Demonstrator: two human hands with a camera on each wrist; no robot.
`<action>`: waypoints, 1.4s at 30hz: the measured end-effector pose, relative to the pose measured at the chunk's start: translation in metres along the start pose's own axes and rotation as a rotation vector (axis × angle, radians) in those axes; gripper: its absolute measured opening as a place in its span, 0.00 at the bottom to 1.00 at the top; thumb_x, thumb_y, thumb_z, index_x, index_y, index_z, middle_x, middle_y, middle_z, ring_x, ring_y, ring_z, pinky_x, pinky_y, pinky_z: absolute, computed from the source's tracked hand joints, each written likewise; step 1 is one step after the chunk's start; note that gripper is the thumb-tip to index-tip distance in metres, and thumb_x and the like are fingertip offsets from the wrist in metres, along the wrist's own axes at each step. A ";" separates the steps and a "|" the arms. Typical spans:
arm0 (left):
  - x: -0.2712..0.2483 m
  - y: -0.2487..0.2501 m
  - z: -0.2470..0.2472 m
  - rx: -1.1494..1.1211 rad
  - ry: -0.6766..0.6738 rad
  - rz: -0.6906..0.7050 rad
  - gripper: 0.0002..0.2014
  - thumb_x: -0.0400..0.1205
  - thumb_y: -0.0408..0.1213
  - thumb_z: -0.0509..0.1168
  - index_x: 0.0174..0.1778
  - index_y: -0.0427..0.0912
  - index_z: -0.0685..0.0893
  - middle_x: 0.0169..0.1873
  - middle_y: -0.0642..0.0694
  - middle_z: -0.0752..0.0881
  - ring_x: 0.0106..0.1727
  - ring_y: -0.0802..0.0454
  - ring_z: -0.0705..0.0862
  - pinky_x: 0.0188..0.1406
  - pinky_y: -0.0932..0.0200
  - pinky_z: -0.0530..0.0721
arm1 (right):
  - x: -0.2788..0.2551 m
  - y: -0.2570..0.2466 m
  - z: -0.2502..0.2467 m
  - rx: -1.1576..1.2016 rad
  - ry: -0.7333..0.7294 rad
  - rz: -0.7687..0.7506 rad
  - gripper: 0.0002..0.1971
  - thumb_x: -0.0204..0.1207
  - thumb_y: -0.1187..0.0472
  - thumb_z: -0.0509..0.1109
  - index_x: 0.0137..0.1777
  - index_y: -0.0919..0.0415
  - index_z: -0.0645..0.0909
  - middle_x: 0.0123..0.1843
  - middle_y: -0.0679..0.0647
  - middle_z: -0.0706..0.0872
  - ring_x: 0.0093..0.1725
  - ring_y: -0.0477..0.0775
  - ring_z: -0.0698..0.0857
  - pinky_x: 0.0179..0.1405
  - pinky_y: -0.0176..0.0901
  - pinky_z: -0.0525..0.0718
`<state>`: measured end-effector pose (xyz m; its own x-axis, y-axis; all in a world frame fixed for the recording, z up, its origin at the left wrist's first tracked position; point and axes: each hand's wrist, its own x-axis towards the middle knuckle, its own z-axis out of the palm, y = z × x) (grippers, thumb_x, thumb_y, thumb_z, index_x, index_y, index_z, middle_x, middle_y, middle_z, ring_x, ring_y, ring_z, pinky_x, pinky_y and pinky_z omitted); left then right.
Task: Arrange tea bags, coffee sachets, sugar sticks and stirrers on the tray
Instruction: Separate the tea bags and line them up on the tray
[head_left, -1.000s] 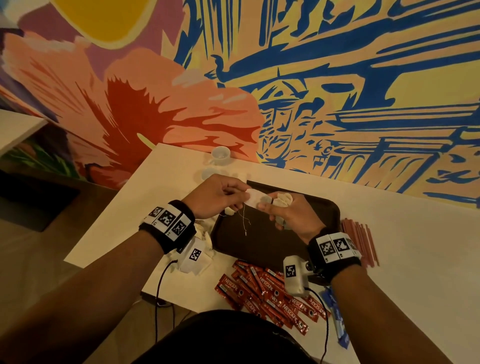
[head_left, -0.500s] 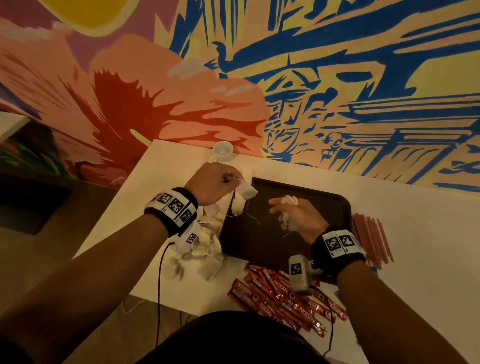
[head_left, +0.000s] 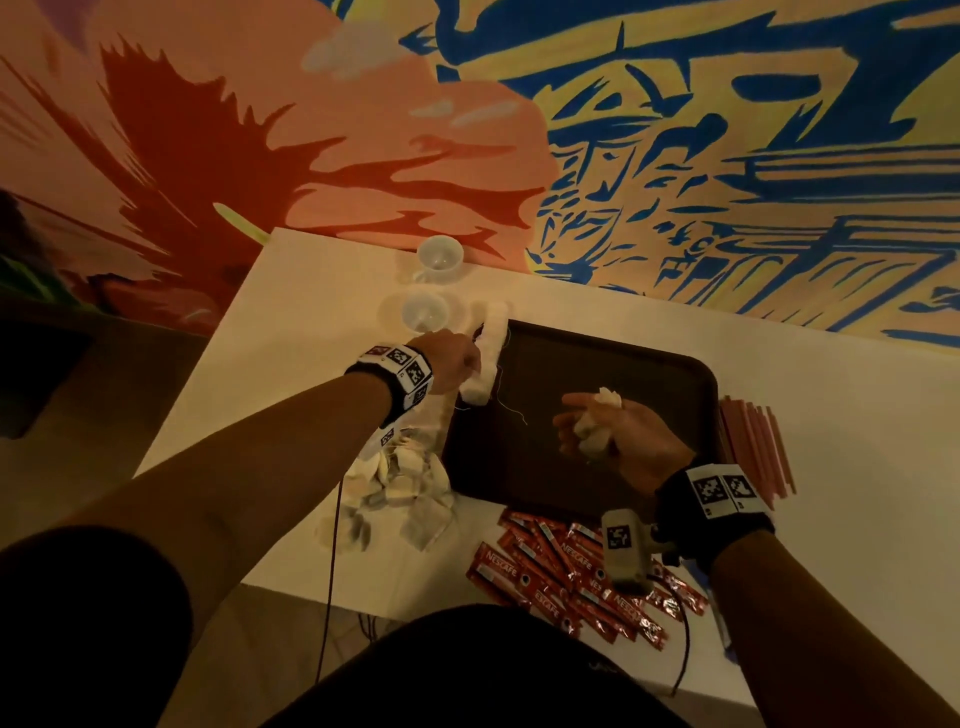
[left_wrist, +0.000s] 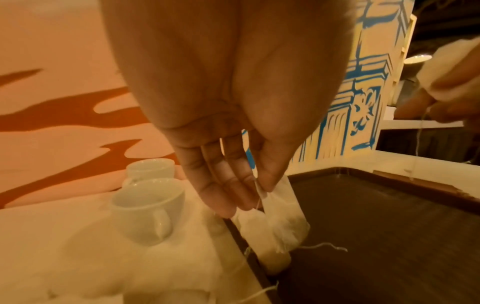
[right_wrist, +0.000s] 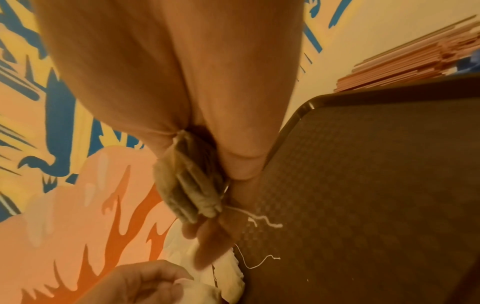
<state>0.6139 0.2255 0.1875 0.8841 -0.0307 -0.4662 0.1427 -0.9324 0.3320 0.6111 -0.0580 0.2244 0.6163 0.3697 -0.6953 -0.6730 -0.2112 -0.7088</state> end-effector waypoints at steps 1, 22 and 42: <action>0.004 -0.001 0.005 0.018 -0.032 0.009 0.09 0.85 0.41 0.64 0.54 0.55 0.89 0.60 0.46 0.88 0.60 0.43 0.86 0.62 0.49 0.84 | 0.001 0.001 0.001 0.021 -0.002 0.014 0.15 0.91 0.57 0.58 0.69 0.63 0.82 0.62 0.66 0.87 0.58 0.64 0.88 0.59 0.63 0.89; 0.047 -0.022 0.044 -0.048 0.023 0.036 0.14 0.83 0.32 0.66 0.65 0.43 0.83 0.64 0.42 0.81 0.64 0.42 0.81 0.66 0.45 0.80 | 0.068 0.020 0.046 -0.108 0.064 0.114 0.15 0.85 0.71 0.62 0.67 0.63 0.83 0.59 0.59 0.86 0.49 0.56 0.87 0.43 0.49 0.91; 0.026 -0.017 0.087 0.116 0.095 0.088 0.09 0.84 0.40 0.67 0.57 0.41 0.83 0.59 0.44 0.80 0.55 0.43 0.83 0.50 0.51 0.83 | 0.138 0.021 0.086 -0.392 0.022 0.169 0.18 0.87 0.66 0.60 0.73 0.75 0.76 0.39 0.54 0.82 0.38 0.53 0.84 0.49 0.54 0.89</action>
<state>0.5964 0.2091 0.0987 0.9298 -0.0846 -0.3582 0.0160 -0.9630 0.2689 0.6468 0.0665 0.1231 0.5219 0.2820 -0.8050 -0.5613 -0.5971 -0.5730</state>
